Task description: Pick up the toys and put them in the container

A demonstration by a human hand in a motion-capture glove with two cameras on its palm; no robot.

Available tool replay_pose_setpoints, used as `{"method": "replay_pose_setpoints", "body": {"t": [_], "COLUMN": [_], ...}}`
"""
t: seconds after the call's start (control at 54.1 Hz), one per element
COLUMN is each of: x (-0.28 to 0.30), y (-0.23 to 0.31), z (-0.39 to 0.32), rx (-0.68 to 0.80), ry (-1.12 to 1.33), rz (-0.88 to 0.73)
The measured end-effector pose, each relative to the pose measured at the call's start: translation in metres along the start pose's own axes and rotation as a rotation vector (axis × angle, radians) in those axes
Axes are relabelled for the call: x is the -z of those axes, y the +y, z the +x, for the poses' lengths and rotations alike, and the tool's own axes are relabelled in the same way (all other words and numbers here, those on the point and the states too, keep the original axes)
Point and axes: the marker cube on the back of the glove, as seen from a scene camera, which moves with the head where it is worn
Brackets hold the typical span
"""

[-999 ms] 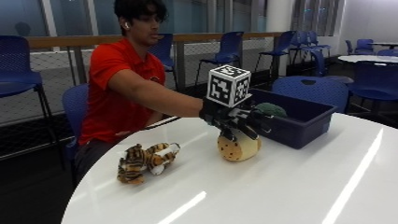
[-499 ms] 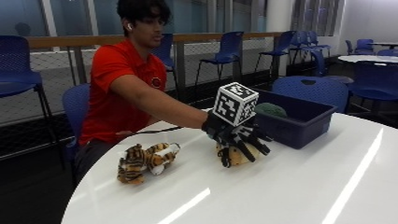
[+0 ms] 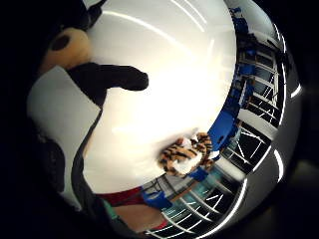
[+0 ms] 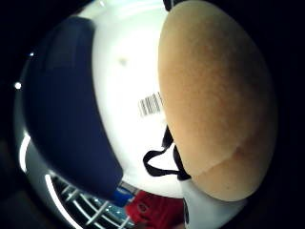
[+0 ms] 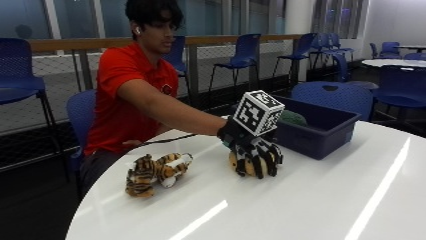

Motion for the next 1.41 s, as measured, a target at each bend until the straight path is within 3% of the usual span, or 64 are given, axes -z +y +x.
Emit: {"method": "replay_pose_setpoints", "body": {"t": [0.37,0.555,0.777,0.962,1.202,1.405], "x": [0.007,0.056,0.145,0.205,0.224,0.224], "y": [0.002,0.008,0.038,0.075,0.115,0.128], "z": [-0.011,0.012,0.014,-0.067,-0.198,-0.261], "rx": [0.013,-0.02,-0.026,0.122,0.398,0.426], "ry": [0.114,0.043,0.022,0.002,0.049,0.045], "rz": [0.281,0.267,0.38,0.487,0.545,0.553]}}
